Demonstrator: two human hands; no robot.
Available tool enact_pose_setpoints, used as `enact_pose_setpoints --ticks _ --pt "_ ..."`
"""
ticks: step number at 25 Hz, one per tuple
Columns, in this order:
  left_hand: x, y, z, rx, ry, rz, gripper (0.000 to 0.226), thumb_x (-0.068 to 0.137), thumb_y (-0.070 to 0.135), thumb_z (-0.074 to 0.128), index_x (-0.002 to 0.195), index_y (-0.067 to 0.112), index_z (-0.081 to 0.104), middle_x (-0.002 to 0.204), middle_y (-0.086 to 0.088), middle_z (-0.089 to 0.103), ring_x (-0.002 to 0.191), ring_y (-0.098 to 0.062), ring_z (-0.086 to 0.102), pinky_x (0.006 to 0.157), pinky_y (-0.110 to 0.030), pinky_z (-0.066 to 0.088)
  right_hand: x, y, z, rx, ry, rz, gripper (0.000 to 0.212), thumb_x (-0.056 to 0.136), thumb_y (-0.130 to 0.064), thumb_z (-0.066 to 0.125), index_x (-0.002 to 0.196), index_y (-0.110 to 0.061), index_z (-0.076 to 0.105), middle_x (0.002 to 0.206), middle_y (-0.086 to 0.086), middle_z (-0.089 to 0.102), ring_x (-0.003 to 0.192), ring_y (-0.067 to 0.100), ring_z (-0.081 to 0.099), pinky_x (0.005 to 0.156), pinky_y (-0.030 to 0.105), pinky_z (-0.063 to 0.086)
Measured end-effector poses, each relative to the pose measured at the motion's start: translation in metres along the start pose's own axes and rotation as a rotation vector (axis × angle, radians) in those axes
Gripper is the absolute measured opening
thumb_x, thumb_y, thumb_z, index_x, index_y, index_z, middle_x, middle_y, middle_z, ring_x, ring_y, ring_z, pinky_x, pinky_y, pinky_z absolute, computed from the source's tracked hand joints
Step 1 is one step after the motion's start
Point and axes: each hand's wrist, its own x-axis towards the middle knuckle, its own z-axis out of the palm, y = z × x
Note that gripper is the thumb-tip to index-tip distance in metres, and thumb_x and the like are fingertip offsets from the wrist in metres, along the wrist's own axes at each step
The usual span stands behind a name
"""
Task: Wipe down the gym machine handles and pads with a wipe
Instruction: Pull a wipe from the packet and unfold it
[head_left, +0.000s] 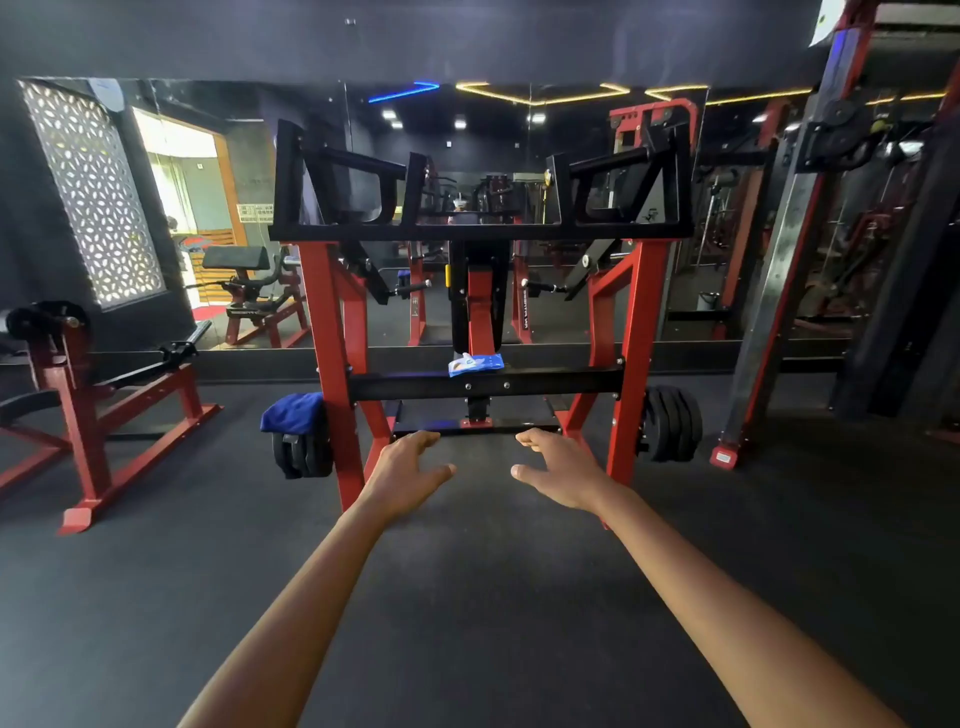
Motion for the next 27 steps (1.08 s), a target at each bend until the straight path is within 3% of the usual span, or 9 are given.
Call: enact_pose_setpoints --ticks 7,14,18,22,27 --pt "0.101 -0.030 0.020 -0.007 0.013 -0.005 0.056 0.085 0.028 0.068 0.135 0.011 0.047 0.136 -0.006 0.052 0.126 -0.020 0.048 0.105 -0.035 0.040 0.102 0.041 0.007 0.053 0.036 0.037 0.051 0.090 -0.028 0.058 0.137 -0.012 0.043 0.141 0.003 0.047 0.130 0.016 0.043 0.101 0.026 0.035" --pt "0.253 -0.050 0.051 -0.012 0.060 -0.015 0.052 0.082 0.023 0.070 0.130 0.010 0.053 0.131 -0.006 0.057 0.121 -0.019 0.052 0.103 -0.028 0.039 0.253 0.119 -0.009 0.115 0.024 0.036 0.050 0.088 -0.025 0.060 0.134 -0.010 0.047 0.138 0.005 0.050 0.127 0.017 0.046 0.105 0.031 0.038" --pt "0.337 -0.062 0.065 -0.041 0.080 -0.058 0.049 0.082 0.017 0.069 0.128 0.008 0.055 0.126 -0.008 0.061 0.115 -0.020 0.056 0.090 -0.019 0.037 0.337 0.157 -0.016 0.153 0.014 0.061 0.048 0.087 -0.027 0.061 0.130 -0.011 0.049 0.135 0.006 0.052 0.126 0.018 0.047 0.105 0.036 0.039" --pt "0.407 -0.088 0.082 -0.045 0.058 -0.093 0.051 0.082 0.017 0.069 0.130 0.007 0.053 0.130 -0.008 0.058 0.118 -0.019 0.054 0.092 -0.016 0.035 0.409 0.184 -0.010 0.152 -0.008 0.064 0.047 0.087 -0.023 0.062 0.131 -0.009 0.049 0.135 0.007 0.053 0.125 0.017 0.048 0.102 0.029 0.040" --pt "0.507 -0.135 0.096 -0.021 0.053 -0.069 0.047 0.082 0.020 0.070 0.126 0.007 0.056 0.124 -0.007 0.061 0.114 -0.019 0.056 0.096 -0.025 0.041 0.513 0.220 0.005 0.131 -0.026 0.045 0.049 0.088 -0.025 0.062 0.132 -0.010 0.049 0.134 0.006 0.053 0.126 0.017 0.048 0.102 0.030 0.040"
